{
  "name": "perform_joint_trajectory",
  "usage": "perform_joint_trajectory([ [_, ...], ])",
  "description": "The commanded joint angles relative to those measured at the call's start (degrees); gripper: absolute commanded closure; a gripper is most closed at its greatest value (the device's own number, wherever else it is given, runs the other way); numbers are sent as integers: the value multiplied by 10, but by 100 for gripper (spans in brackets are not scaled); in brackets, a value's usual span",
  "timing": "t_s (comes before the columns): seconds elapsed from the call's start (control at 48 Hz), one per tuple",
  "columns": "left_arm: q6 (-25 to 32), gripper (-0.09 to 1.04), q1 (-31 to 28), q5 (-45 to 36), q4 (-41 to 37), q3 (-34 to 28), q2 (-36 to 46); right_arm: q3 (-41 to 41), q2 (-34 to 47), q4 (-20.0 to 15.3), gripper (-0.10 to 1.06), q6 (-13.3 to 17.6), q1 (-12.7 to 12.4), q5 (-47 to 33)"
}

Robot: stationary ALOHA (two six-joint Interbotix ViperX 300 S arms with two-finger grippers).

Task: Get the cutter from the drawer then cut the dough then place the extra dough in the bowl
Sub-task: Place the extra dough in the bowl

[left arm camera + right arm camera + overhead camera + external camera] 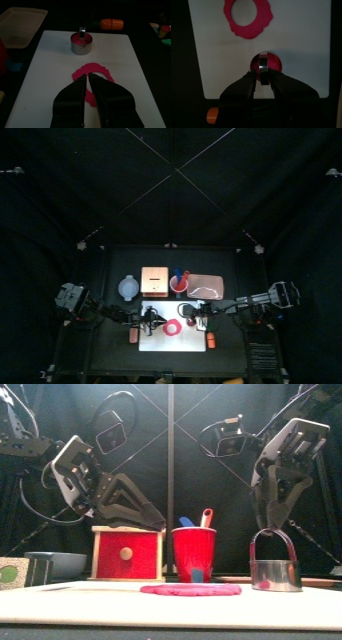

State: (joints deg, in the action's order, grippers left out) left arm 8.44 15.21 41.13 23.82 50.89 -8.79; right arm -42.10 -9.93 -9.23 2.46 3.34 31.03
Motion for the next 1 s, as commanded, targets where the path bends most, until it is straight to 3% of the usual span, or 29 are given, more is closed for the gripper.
perform_joint_trajectory([
  [0.021,-1,38,-3,-7,10,-16,12,-2,-26,-7,28,0,-4,-3],
  [0.271,1,34,-7,-33,37,-38,12,-3,-53,-33,25,0,-4,-14],
  [0.521,1,13,-13,-83,49,-65,18,-30,-104,-83,-1,0,-3,-14],
  [0.646,1,7,-26,-159,58,-90,30,-54,-130,-76,-4,-1,-5,-17],
  [0.875,40,8,-62,-420,18,-157,25,-88,-149,-36,-4,0,-11,-59],
  [1.0,40,8,-78,-507,-2,-194,9,-101,-149,-32,-4,0,-15,-84],
])
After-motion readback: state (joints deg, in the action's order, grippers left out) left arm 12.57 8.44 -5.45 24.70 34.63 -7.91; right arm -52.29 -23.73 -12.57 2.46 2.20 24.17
